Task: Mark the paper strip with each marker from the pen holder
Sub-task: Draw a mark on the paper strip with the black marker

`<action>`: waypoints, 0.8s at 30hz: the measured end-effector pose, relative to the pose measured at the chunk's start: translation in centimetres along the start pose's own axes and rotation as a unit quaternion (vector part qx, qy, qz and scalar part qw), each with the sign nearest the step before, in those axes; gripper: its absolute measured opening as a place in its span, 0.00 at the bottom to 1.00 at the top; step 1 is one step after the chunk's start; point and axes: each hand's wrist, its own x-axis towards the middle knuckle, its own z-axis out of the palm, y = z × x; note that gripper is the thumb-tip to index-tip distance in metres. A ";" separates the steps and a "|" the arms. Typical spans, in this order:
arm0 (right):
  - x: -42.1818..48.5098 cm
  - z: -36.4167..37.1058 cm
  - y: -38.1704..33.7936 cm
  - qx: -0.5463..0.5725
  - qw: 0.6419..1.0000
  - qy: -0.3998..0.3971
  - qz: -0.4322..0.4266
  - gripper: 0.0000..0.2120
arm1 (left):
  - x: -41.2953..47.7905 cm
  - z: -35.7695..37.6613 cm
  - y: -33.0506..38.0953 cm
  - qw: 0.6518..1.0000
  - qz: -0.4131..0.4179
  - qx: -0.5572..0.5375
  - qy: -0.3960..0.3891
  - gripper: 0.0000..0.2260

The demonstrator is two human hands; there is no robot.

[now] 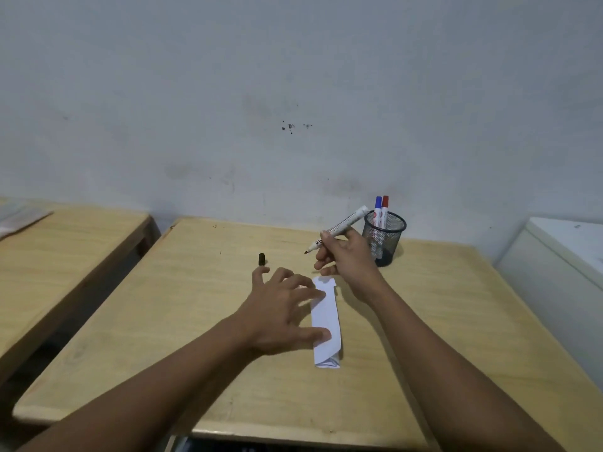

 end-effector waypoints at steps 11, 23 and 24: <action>-0.3 -0.3 4.3 -0.030 0.999 0.013 0.001 0.07 | -0.3 2.1 -0.1 1.000 -0.001 0.000 0.003 0.36; 0.3 -0.1 4.7 -0.044 0.999 0.020 -0.009 0.12 | -0.5 2.1 0.2 0.998 0.035 0.056 -0.022 0.33; 0.3 -0.1 4.8 -0.051 0.998 0.022 -0.009 0.10 | -0.5 2.1 0.2 0.997 0.031 0.059 -0.027 0.33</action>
